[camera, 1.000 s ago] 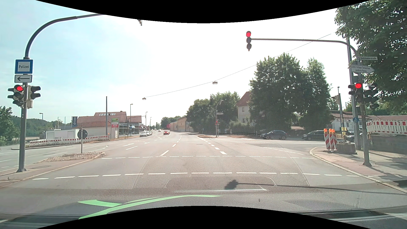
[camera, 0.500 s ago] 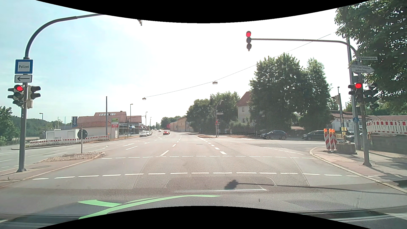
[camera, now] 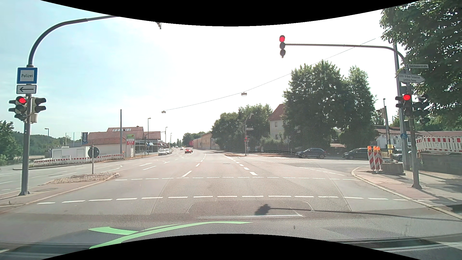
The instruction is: Follow the waypoints while adhering to traffic rules and regulations
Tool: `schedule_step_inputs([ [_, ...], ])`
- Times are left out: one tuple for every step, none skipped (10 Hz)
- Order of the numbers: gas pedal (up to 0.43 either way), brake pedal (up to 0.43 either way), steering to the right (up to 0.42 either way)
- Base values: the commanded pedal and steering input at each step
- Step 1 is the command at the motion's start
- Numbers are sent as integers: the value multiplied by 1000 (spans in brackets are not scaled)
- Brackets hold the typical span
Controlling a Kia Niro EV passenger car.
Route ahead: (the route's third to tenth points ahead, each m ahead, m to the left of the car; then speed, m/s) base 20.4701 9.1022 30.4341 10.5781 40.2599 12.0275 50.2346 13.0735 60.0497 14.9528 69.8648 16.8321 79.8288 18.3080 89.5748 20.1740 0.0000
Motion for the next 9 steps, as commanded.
schedule_step_inputs([
  [0, 341, -11],
  [0, 341, -12],
  [0, 341, -12],
  [0, 348, -12],
  [0, 341, -11],
  [0, 348, -11],
  [0, 341, -12],
  [0, 341, -11],
  [0, 341, -12],
])
